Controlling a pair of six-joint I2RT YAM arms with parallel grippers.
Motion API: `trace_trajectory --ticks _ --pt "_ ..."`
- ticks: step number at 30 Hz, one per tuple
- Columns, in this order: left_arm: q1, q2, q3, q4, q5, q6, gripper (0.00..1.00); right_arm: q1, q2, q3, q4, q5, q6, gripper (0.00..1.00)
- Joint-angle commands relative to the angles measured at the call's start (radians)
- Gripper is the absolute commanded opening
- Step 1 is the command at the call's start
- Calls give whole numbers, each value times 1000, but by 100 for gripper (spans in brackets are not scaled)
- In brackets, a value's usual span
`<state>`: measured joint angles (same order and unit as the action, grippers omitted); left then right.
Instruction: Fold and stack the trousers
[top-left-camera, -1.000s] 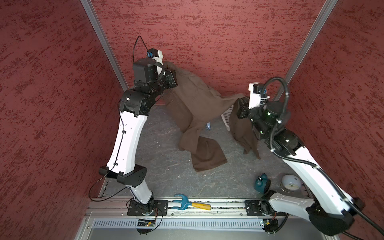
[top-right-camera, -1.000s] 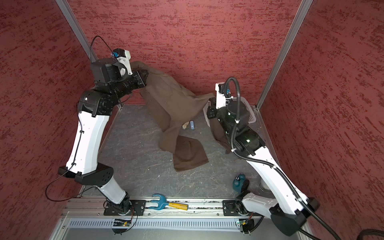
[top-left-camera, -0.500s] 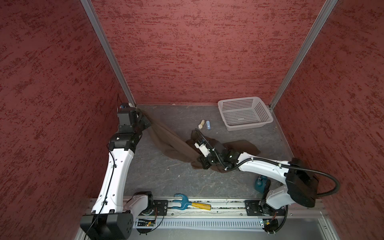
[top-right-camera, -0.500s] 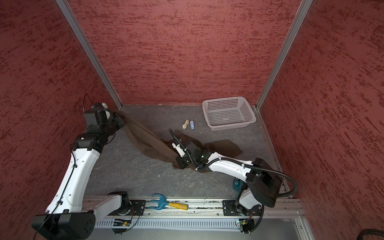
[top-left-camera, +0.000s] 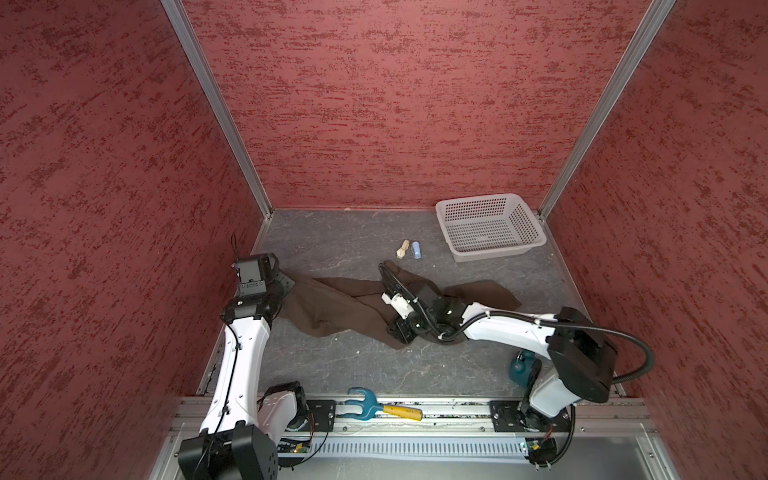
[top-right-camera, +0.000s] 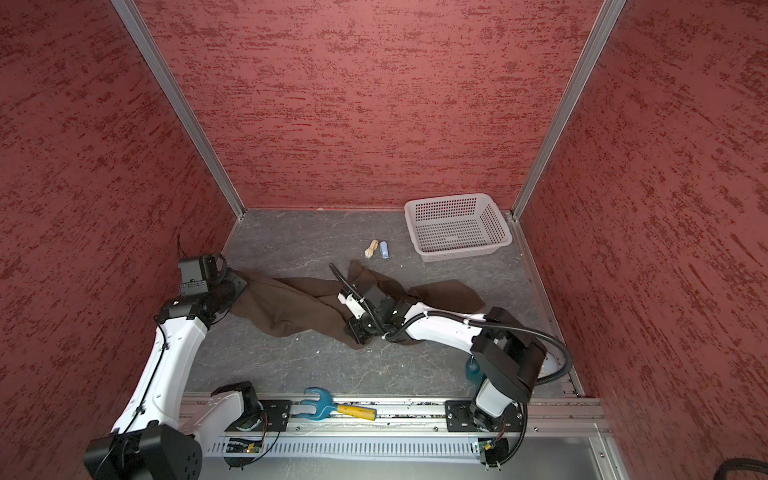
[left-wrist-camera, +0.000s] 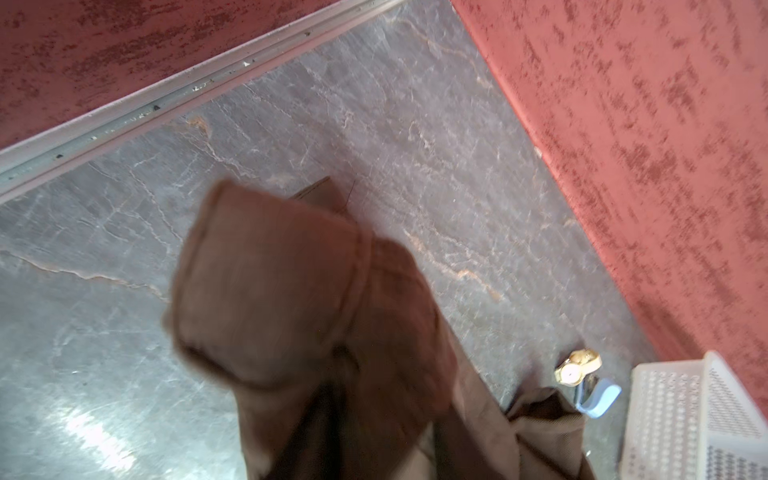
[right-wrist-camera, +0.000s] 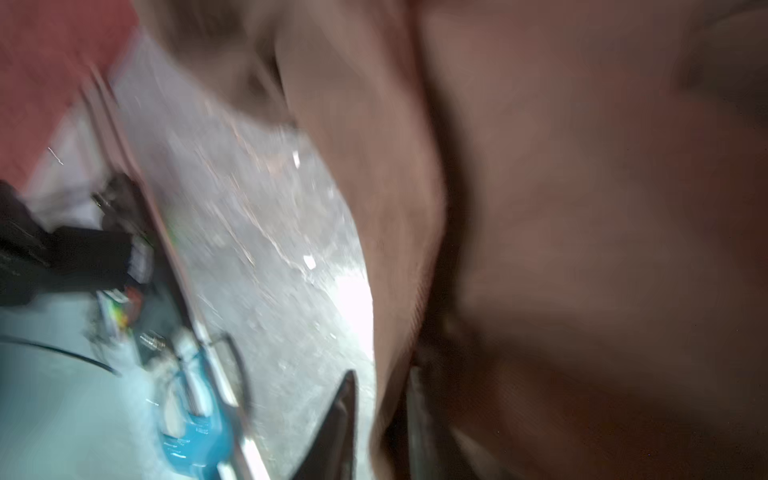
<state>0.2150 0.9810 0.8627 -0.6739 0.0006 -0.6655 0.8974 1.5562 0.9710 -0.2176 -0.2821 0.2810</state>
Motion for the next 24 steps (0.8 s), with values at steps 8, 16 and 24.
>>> trace_trajectory --ticks 8,16,24 --pt "45 -113 113 -140 35 -3 63 -191 -221 37 32 355 -42 27" --pt "-138 203 183 33 260 -26 0 -257 80 212 -67 206 -8 0" --pt "-311 632 410 -39 127 43 34 -293 250 264 -34 144 53 60"
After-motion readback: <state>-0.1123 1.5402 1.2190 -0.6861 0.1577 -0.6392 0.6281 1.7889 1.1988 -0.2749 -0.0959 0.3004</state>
